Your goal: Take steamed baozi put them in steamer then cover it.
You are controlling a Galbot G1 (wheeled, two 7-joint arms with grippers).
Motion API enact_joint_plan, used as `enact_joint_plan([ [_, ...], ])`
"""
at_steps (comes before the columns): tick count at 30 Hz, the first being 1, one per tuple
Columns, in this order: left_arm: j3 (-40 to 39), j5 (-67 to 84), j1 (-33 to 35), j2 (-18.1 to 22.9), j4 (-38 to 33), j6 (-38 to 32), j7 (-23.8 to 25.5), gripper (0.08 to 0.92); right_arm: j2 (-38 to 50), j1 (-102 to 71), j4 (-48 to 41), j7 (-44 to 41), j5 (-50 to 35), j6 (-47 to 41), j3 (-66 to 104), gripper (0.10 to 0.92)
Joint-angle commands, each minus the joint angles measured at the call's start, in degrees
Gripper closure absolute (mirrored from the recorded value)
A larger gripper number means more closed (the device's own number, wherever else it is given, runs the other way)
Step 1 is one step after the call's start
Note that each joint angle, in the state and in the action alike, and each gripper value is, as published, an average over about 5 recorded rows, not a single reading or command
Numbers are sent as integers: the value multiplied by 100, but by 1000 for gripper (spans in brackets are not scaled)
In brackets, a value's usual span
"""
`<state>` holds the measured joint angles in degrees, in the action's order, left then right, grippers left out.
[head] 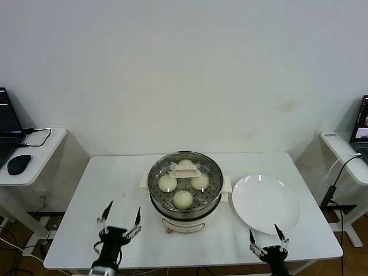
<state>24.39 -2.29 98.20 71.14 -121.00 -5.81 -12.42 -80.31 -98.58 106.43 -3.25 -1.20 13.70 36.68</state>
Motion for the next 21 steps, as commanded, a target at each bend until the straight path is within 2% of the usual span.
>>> enact_joint_plan([
  [1, 417, 1622, 818, 282, 685, -1238, -278, 177, 357, -153, 99, -188, -616, -28, -56, 203],
  [8, 487, 1695, 901, 423, 726, -1060, -152, 177, 381, -233, 238, -256, -652, -152, -55, 203],
  [21, 378, 1388, 827, 634, 756, -833, 124, 177, 479, -541, 728, -460, -474, -1012, 51, 203],
])
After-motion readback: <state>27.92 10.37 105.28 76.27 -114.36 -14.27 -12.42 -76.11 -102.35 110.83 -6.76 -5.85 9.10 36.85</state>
